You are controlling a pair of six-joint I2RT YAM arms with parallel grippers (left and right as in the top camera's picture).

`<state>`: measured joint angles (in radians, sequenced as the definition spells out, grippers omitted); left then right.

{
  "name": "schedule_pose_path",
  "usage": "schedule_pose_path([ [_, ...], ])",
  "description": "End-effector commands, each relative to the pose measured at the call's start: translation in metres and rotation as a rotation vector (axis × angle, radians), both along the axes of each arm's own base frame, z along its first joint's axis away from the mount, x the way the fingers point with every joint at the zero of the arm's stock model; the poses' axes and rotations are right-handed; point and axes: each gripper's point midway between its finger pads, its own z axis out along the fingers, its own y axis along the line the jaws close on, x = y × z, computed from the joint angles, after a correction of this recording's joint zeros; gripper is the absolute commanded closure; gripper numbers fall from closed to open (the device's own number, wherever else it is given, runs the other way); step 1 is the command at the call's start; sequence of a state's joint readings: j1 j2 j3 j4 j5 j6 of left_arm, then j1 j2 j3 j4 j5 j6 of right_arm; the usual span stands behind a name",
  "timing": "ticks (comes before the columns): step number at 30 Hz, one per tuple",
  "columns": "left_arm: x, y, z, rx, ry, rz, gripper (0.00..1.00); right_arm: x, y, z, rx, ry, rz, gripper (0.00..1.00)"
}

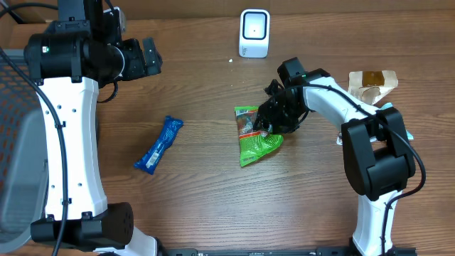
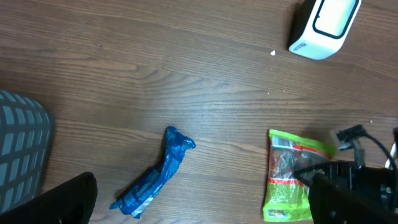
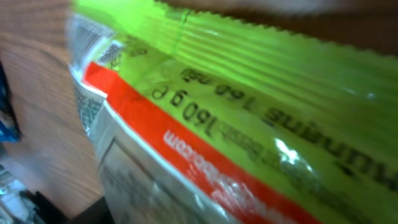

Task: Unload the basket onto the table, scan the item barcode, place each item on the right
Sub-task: 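Lift the green candy bag toward the white scanner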

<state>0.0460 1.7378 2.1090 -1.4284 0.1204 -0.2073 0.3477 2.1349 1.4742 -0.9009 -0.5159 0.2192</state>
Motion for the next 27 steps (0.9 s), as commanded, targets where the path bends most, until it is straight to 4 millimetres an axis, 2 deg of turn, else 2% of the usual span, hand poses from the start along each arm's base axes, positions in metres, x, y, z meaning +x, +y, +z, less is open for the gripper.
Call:
schedule_pose_path([
  [1,0.001,-0.001,0.004,-0.005,-0.012,0.003,0.01,-0.001,0.004,-0.008,0.037,0.034,-0.037,0.73],
  [5,0.001,-0.001,0.004,-0.005,-0.012,0.003,0.0,0.008,0.023,0.01,0.205,-0.032,0.041,0.9],
  [7,0.001,-0.001,0.004,-0.005,-0.012,0.003,0.0,0.012,0.028,0.023,0.278,-0.064,0.081,0.94],
  [9,0.001,-0.001,0.004,-0.005,-0.012,0.003,0.01,0.018,0.03,0.046,0.355,-0.127,0.131,0.95],
  [10,0.001,-0.001,0.004,-0.005,-0.012,0.003,0.01,0.023,0.029,0.067,0.405,-0.188,0.165,0.96],
  [12,0.001,-0.001,0.004,-0.005,-0.011,0.003,0.0,0.027,0.027,0.089,0.445,-0.261,0.197,0.96],
  [13,0.001,-0.001,0.004,-0.005,-0.011,0.003,0.0,0.027,0.026,0.112,0.469,-0.337,0.234,0.96],
  [14,0.001,-0.001,0.004,-0.005,-0.012,0.003,0.0,0.026,0.026,0.121,0.476,-0.366,0.251,0.96],
  [16,0.001,-0.001,0.004,-0.005,-0.012,0.003,0.0,0.02,0.025,0.151,0.489,-0.468,0.315,0.95],
  [21,0.001,-0.001,0.004,-0.005,-0.012,0.003,0.0,0.002,0.02,0.202,0.497,-0.642,0.423,0.95],
  [25,0.001,-0.001,0.004,-0.005,-0.012,0.003,0.0,-0.009,0.017,0.231,0.499,-0.727,0.458,0.96],
  [27,0.001,-0.001,0.004,-0.005,-0.012,0.003,0.0,-0.012,0.016,0.239,0.5,-0.748,0.462,0.96],
])
